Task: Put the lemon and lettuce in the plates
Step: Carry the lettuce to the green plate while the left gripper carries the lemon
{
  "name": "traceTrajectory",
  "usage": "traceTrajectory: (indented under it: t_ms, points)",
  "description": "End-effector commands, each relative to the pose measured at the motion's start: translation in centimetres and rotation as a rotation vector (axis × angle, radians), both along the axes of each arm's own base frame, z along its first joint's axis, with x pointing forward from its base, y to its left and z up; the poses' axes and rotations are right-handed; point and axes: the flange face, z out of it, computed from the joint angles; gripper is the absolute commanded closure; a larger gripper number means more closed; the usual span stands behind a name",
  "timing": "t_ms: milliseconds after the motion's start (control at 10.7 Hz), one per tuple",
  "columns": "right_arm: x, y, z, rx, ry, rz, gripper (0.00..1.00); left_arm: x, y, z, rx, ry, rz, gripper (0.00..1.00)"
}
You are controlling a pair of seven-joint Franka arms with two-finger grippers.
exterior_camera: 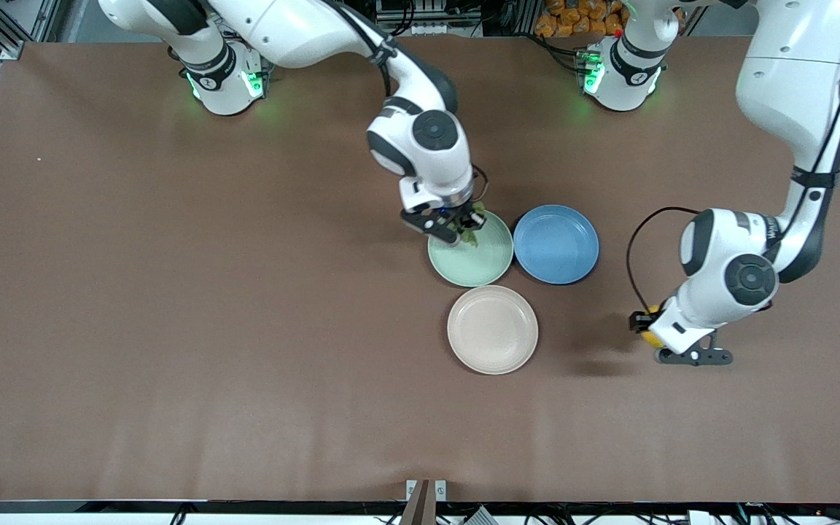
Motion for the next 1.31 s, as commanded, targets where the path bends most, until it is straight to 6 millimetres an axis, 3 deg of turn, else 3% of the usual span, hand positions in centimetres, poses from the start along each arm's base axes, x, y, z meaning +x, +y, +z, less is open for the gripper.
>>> traceTrajectory:
  t_ms: [0,281,562,656,750,938,1031,1219]
  points:
    - [0.0,1.5,-1.2,-0.020,-0.028,-0.047,0.00,0.1,-4.1,1.2,-0.043,-0.015,0.119,1.00]
    - [2.2,-0.1,-0.9,-0.034,-0.043,-0.035,0.00,-1.4,-12.3,1.5,-0.088,-0.017,0.253,1.00]
    - [4.6,-2.3,0.4,-0.067,-0.027,-0.050,0.00,-1.5,-18.3,1.3,-0.116,-0.036,0.346,1.00]
    - [5.9,-3.1,2.1,-0.077,-0.019,-0.065,0.00,-1.7,-19.6,0.8,-0.121,-0.036,0.363,1.00]
    - [7.4,-4.5,4.6,-0.099,0.001,-0.063,0.00,-1.6,-20.5,0.6,-0.139,-0.057,0.374,1.00]
    - [10.7,-8.4,12.8,-0.089,-0.015,-0.059,0.00,-1.9,-22.9,-0.8,-0.200,-0.111,0.499,1.00]
    - [12.0,-10.6,16.5,-0.070,-0.047,-0.060,0.00,-2.4,-24.5,-1.5,-0.226,-0.140,0.539,1.00]
    - [14.6,-15.9,22.0,0.002,-0.052,-0.025,0.00,-2.9,-25.6,-2.6,-0.229,-0.160,0.562,1.00]
